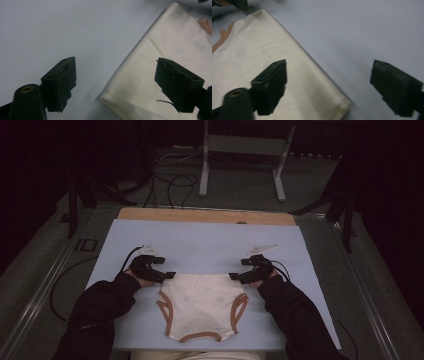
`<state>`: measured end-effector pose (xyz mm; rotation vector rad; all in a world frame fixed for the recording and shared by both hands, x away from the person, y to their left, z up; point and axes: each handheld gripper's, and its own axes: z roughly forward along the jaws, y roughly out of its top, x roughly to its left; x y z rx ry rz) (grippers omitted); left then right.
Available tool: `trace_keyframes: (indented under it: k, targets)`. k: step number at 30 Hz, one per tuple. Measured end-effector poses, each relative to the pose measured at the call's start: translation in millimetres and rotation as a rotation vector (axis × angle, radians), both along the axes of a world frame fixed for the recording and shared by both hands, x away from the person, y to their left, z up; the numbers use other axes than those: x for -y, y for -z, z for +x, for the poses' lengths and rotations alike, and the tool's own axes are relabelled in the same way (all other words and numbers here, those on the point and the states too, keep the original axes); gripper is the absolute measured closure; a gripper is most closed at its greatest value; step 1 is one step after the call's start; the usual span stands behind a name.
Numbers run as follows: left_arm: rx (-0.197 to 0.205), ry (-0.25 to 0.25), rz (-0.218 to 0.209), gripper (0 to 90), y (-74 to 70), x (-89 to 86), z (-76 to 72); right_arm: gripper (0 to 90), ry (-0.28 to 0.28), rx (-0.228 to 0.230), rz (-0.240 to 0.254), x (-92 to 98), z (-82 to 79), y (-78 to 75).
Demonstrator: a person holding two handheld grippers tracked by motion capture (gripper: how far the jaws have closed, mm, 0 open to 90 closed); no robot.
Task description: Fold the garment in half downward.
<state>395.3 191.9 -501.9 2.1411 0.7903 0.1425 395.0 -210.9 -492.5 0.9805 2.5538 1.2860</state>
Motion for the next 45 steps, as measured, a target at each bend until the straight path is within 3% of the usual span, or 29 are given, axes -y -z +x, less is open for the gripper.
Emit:
trace_keyframes:
  k: [2, 5, 12, 15, 25, 30, 35, 40, 45]
  targets:
    - [-0.021, 0.005, 0.009, 25.6, 3.6, -0.5, 0.2, 26.0, 0.015, 0.003, -0.014, 5.5, 0.8, 1.8]
    - [-0.029, 0.009, 0.025, 32.4, 5.6, -0.7, -1.1, 35.0, 0.018, -0.006, -0.010, 8.9, 1.2, 3.3]
    - [-0.062, 0.001, 0.043, 49.3, 8.0, -4.0, -0.2, 40.1, 0.016, -0.038, -0.027, 9.0, 3.0, 11.3]
    - [-0.073, -0.004, 0.050, 56.6, 10.2, -5.2, 0.6, 41.9, 0.016, -0.060, -0.061, 7.2, 3.5, 16.4]
    - [-0.115, -0.006, 0.053, 66.5, 16.9, -8.4, 1.2, 54.0, 0.000, -0.106, -0.099, 8.3, 2.7, 24.3]
    - [-0.133, 0.015, 0.055, 75.8, 17.1, -6.7, 0.3, 63.9, -0.017, -0.097, -0.127, 7.1, 0.5, 23.0]
    - [-0.171, 0.001, 0.040, 84.2, 18.0, -7.7, 2.0, 82.3, -0.040, -0.112, -0.135, 6.4, -0.8, 22.8]
    - [-0.169, 0.024, 0.037, 88.3, 17.3, -7.3, 2.0, 85.3, -0.052, -0.096, -0.150, 3.3, -2.4, 20.2]
    - [-0.134, 0.022, 0.013, 88.8, 13.3, -9.3, 1.6, 85.3, -0.041, -0.083, -0.134, 7.3, 0.0, 14.9]
